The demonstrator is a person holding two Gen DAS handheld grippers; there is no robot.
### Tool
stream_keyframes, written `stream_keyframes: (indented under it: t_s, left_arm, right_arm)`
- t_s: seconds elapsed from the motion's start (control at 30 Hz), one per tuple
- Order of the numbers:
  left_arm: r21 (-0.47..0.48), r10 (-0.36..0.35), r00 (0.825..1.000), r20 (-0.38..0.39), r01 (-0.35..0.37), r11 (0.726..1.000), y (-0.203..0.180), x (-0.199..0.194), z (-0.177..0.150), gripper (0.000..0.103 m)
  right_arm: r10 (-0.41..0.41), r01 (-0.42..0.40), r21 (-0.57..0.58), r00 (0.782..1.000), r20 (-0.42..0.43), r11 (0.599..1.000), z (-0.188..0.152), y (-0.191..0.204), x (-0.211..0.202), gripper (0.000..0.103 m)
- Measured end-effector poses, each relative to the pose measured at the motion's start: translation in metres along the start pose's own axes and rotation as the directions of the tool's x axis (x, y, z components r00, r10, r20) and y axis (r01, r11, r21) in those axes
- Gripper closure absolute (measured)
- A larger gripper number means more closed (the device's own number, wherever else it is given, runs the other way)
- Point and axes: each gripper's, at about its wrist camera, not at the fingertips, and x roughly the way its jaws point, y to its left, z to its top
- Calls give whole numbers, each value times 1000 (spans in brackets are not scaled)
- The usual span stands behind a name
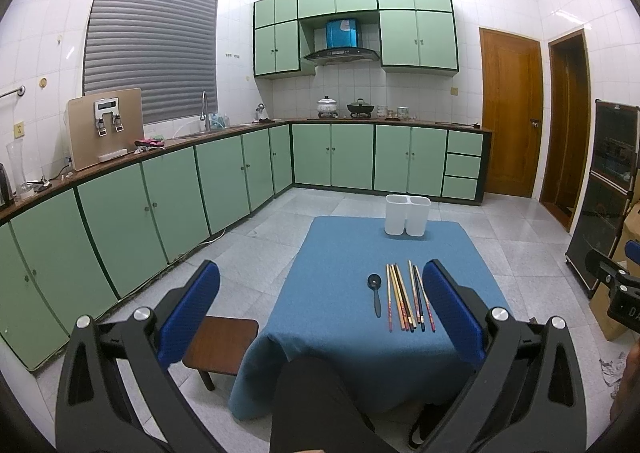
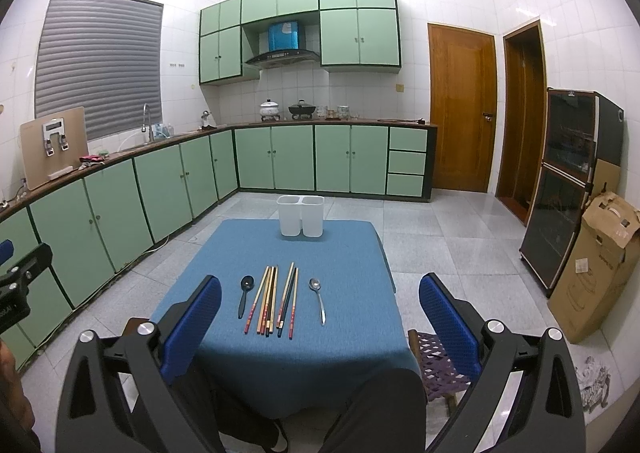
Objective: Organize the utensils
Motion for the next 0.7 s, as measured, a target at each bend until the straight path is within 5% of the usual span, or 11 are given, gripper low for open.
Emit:
stream_keyframes:
  t_s: [0.7]
  left_arm:
    - [-1, 0, 1000, 1, 0, 1000, -1, 1, -2, 5]
  right_arm:
    - [-5, 5, -2, 1000, 7, 1000, 3, 2, -1, 6]
